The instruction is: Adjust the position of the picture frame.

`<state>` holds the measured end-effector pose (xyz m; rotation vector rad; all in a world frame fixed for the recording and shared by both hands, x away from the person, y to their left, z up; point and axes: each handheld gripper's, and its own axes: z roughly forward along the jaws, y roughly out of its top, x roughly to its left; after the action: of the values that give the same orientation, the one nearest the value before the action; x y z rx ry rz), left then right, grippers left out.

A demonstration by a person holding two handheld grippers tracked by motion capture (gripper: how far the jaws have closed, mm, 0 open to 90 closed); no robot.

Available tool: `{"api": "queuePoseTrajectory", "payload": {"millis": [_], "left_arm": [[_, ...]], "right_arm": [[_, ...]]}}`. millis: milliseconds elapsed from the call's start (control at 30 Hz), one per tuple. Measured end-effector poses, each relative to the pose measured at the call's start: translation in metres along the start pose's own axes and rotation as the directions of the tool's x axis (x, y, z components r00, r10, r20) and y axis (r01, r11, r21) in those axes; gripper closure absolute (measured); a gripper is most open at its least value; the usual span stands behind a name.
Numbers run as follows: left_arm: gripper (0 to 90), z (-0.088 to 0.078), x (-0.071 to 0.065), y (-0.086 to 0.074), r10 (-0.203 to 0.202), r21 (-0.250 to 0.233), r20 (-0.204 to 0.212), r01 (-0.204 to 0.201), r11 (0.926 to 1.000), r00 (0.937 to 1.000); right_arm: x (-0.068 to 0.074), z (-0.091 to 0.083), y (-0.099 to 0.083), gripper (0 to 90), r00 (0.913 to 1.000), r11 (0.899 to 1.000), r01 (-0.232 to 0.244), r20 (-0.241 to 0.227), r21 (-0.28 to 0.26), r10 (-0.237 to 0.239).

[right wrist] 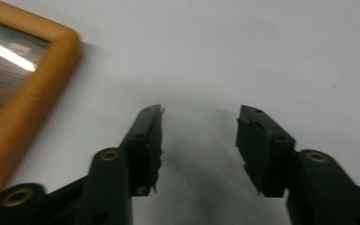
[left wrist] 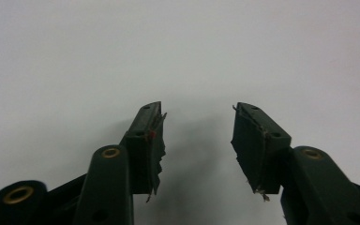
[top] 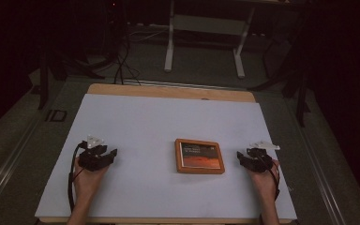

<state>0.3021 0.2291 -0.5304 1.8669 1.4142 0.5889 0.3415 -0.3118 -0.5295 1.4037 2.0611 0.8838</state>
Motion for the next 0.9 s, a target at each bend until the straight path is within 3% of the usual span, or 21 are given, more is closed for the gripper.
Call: {"api": "queuePoseTrajectory", "payload": {"millis": [167,367,467,567,900], "left_arm": [[54.3,-0.005,-0.007,0.001,0.037,-0.046,0.034,-0.036,0.9983,0.9987],[56.3,-0.007,-0.009,0.001,0.043,-0.055,0.06,-0.039,0.9977,0.9973],[58.4,-0.009,-0.011,0.001,0.029,-0.058,0.036,-0.027,0.998,0.9989],[63.0,-0.011,-0.016,0.0,0.06,-0.064,0.018,-0.059,0.9962,0.998],[64.8,-0.013,-0.028,0.0,0.071,-0.066,0.068,-0.066,0.9956,0.9952]], "right_arm": [[0.006,0.001,0.0,56.5,0.9991,1.0,0.028,-0.034,0.01,-0.027],[0.012,-0.002,0.003,59.6,0.9964,0.999,0.035,-0.076,-0.012,-0.036],[0.016,-0.002,0.003,71.7,0.9932,0.998,0.053,-0.103,-0.016,-0.054],[0.021,-0.005,0.004,89.7,0.9871,0.996,0.081,-0.136,-0.031,-0.085],[0.036,-0.003,0.002,90.0,0.9667,0.992,0.126,-0.223,-0.007,-0.125]]}}
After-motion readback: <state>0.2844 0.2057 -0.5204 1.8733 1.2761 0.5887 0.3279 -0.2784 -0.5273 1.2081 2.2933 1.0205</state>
